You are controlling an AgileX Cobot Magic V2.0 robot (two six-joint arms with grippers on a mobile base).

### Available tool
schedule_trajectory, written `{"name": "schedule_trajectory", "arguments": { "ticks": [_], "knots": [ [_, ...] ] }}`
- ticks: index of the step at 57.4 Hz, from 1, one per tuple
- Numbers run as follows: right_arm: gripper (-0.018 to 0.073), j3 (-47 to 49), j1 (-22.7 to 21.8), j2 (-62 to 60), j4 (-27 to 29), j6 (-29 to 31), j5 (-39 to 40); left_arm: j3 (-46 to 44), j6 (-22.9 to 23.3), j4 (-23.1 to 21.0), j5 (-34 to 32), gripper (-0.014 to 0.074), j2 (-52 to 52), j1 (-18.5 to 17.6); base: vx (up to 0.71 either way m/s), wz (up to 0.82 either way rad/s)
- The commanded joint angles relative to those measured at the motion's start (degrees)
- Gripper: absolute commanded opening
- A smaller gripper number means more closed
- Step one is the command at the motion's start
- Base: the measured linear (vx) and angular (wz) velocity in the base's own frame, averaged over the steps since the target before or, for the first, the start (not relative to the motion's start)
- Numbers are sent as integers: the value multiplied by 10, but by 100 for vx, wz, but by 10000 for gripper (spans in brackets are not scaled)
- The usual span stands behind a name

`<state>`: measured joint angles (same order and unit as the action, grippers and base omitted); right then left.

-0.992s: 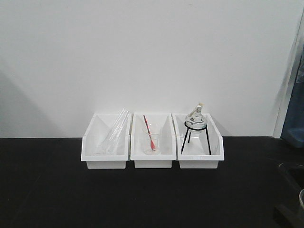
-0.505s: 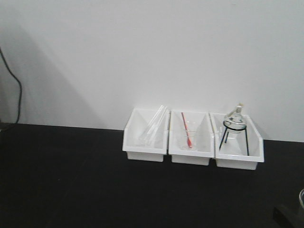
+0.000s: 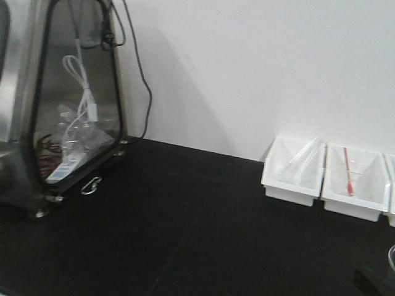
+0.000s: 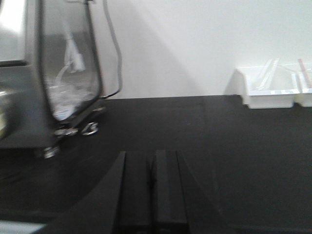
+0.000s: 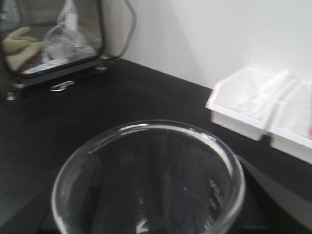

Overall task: Pick beaker and place in left cabinet
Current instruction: 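Drive away from the bench holding the beaker in the right gripper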

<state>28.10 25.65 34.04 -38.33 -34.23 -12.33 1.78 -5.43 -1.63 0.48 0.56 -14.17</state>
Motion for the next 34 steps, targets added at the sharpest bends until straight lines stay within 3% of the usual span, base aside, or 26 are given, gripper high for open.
{"name": "schedule_trajectory", "arguments": {
  "ticks": [1, 34],
  "knots": [
    [-4, 18, 1, -1, -9, 0, 37, 9, 2, -5, -48, 1, 10, -3, -16, 63],
    [-4, 18, 1, -1, -9, 0, 37, 9, 2, -5, -48, 1, 10, -3, -11, 59]
  ]
}}
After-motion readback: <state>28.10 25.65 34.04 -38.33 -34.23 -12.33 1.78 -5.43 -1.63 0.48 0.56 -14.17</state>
